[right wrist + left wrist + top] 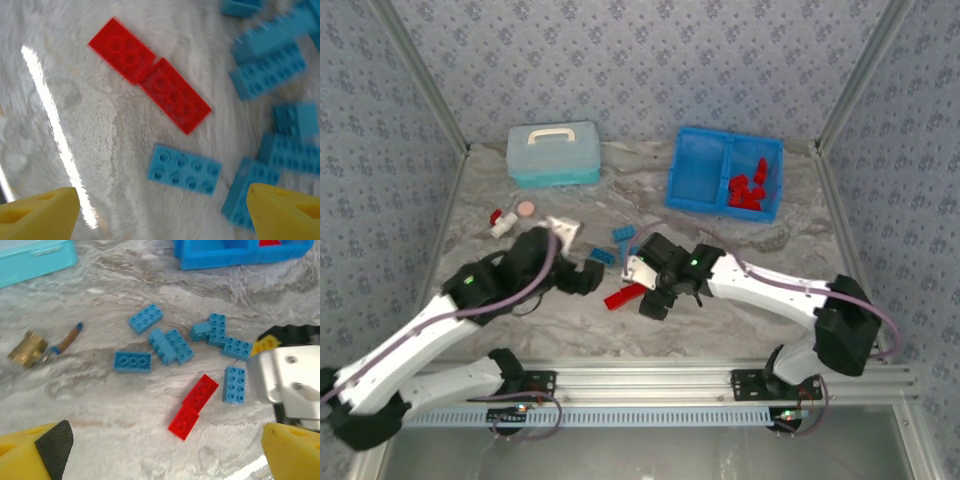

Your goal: Sort the legos into containers by color

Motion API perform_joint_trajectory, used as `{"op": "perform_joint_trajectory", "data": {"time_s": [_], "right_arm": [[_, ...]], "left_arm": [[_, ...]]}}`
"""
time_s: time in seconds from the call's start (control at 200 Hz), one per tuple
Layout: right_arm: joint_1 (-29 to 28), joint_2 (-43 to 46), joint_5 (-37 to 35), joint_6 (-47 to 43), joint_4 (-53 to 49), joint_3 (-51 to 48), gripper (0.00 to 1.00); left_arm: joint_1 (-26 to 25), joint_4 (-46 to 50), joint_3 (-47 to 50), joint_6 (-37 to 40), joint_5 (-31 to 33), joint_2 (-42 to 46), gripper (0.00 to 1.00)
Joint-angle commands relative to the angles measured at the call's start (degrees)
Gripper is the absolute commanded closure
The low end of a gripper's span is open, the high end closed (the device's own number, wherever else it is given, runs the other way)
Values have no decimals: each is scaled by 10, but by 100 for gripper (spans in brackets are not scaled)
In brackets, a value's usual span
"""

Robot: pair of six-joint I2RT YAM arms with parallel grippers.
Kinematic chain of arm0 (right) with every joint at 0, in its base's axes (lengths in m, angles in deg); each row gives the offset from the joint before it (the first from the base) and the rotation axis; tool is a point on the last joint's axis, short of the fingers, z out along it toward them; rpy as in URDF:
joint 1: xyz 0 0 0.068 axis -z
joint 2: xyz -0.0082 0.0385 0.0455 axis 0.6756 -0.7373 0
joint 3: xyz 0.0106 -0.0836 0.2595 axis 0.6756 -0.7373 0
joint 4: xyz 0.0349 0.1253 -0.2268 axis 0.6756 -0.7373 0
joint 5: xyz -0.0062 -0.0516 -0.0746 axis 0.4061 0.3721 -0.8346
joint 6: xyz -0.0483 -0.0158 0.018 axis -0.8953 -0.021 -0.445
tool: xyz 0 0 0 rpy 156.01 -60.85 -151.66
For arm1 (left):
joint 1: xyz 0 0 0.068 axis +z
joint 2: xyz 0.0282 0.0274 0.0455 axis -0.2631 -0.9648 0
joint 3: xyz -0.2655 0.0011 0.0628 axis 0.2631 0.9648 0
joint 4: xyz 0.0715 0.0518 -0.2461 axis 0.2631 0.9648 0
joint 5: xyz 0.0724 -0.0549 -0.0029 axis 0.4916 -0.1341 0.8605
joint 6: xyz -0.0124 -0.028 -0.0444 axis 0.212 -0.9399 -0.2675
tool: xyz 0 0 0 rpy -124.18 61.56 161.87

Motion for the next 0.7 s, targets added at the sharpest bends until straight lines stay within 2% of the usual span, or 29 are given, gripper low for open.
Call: {"op": "perform_joint_trajectory", "data": {"time_s": [0.0,0.17,0.29,0.455,0.63,0.695], "right_arm": [[27,-52,82,-280,2,33,11],[63,-144,187,-391,-23,117,13],[77,-208,208,-416,-25,161,13],[83,-283,222,-435,-89,218,17],[73,-288,229,-428,-85,198,15],[66,-291,212,-421,-74,189,16]], "left_arm": [[17,80,-1,-70,22,60,1],[29,215,-42,-122,30,35,1],[29,272,-68,-122,22,-2,1],[32,274,-67,-111,4,-11,1],[36,256,-60,-109,2,-13,1],[38,252,-58,-108,5,-16,1]]}}
